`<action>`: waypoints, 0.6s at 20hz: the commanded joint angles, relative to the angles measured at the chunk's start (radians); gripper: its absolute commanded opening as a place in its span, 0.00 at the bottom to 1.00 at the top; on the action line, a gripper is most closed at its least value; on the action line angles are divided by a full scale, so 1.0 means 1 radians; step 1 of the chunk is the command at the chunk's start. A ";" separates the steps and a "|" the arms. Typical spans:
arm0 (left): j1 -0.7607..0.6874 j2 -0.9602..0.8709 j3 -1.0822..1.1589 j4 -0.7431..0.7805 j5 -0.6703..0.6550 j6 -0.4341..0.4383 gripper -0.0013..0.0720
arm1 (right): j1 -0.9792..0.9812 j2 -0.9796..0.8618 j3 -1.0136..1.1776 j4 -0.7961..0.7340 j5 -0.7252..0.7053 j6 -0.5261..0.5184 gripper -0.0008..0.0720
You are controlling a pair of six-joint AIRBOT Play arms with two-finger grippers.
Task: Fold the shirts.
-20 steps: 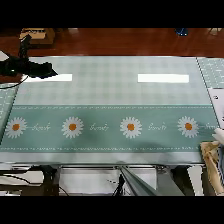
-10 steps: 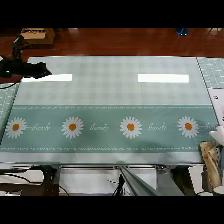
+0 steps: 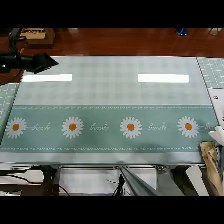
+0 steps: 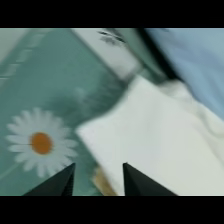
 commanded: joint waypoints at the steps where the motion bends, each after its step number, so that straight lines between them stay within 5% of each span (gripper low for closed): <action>1: -0.090 0.039 0.116 0.163 -0.113 -0.080 0.87 | 0.512 -0.085 0.001 0.098 -0.248 0.073 0.72; 2: -0.143 0.061 0.140 0.324 -0.113 -0.145 0.87 | 0.641 -0.114 0.001 0.071 -0.355 0.119 0.82; 5: -0.312 0.096 0.149 0.576 -0.143 -0.247 0.99 | 0.889 -0.221 0.001 0.048 -0.546 0.335 0.83; 12: -0.643 0.061 0.149 0.953 -0.215 -0.499 0.99 | 0.982 -0.319 0.001 -0.058 -0.225 0.300 0.83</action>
